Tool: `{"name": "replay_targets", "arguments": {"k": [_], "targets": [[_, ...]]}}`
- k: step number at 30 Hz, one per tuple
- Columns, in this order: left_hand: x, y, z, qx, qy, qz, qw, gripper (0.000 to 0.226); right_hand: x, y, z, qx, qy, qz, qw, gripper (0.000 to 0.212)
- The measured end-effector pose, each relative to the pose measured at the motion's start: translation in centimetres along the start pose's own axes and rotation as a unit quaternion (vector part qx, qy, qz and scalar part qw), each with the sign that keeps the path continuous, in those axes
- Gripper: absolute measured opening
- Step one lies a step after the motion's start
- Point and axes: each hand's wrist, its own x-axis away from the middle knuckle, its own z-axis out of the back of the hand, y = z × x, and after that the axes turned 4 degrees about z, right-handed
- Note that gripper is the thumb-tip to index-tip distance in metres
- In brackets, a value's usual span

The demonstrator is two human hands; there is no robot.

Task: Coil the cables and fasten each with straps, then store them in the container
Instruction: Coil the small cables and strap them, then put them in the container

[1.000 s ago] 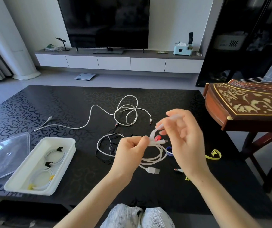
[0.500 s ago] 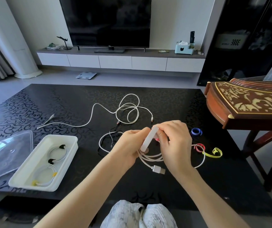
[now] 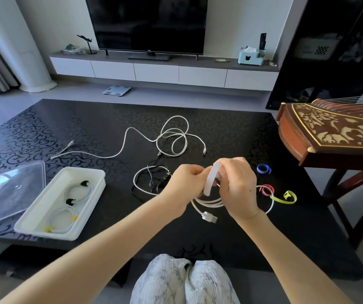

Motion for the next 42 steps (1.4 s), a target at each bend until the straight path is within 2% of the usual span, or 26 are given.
{"name": "replay_targets", "arguments": {"k": [3, 6, 9, 11, 12, 15, 17, 19, 21, 24, 28, 31, 34, 36, 38, 42], "targets": [[0.4, -0.6, 0.2, -0.133, 0.025, -0.136, 0.981, 0.036, -0.1, -0.1, 0.6, -0.084, -0.072, -0.102, 0.989, 0.035], [0.4, -0.8, 0.7, -0.154, 0.004, -0.150, 0.977, 0.030, -0.8, -0.4, 1.4, -0.156, -0.129, -0.201, 0.958, 0.029], [0.2, -0.8, 0.5, -0.102, 0.026, -0.122, 0.987, 0.036, -1.5, -1.2, 2.6, -0.245, -0.135, -0.244, 0.929, 0.021], [0.0, -0.9, 0.6, -0.024, 0.014, -0.084, 0.996, 0.037, -1.3, -1.7, 3.2, -0.291, -0.136, -0.236, 0.917, 0.017], [-0.1, -0.8, 0.7, 0.028, -0.008, -0.059, 0.998, 0.034, -1.0, -1.9, 3.3, -0.285, -0.134, -0.217, 0.924, 0.017], [-0.2, -0.7, 0.9, 0.164, -0.076, 0.003, 0.983, 0.032, 0.0, -1.5, 3.3, -0.140, -0.139, -0.061, 0.978, 0.026], [-0.2, -0.6, 1.0, 0.208, -0.092, 0.012, 0.974, 0.035, 0.5, -0.8, 3.4, -0.066, -0.173, 0.037, 0.982, 0.033], [-0.1, -0.5, 1.5, 0.210, -0.111, -0.002, 0.971, 0.032, 0.6, -0.4, 3.8, -0.080, -0.211, 0.040, 0.974, 0.038], [0.3, -0.3, 1.9, 0.169, -0.131, -0.033, 0.976, 0.022, 0.3, -0.5, 4.5, -0.169, -0.224, -0.029, 0.959, 0.039], [0.5, -0.4, 2.0, 0.063, -0.060, -0.117, 0.989, 0.025, -0.7, -1.3, 5.4, -0.276, -0.205, -0.172, 0.923, 0.032], [0.9, -0.2, 1.6, -0.042, 0.076, -0.224, 0.971, 0.023, -2.0, -2.0, 6.0, -0.377, -0.195, -0.355, 0.833, 0.026], [1.0, -0.1, 1.7, -0.059, 0.094, -0.244, 0.963, 0.025, -2.7, -2.1, 6.1, -0.439, -0.200, -0.429, 0.764, 0.022], [1.5, 0.0, 1.6, -0.061, 0.049, -0.260, 0.963, 0.027, -3.1, -1.9, 5.9, -0.487, -0.229, -0.447, 0.714, 0.034], [1.8, 0.0, 1.7, -0.032, 0.003, -0.257, 0.966, 0.021, -3.3, -1.8, 5.9, -0.478, -0.266, -0.419, 0.725, 0.040], [1.8, -0.1, 1.9, -0.010, -0.026, -0.246, 0.969, 0.015, -3.7, -2.0, 5.9, -0.441, -0.276, -0.394, 0.758, 0.031], [2.0, -0.2, 2.3, -0.006, -0.067, -0.246, 0.967, 0.036, -4.4, -1.7, 6.1, -0.402, -0.255, -0.386, 0.790, 0.020]]}}
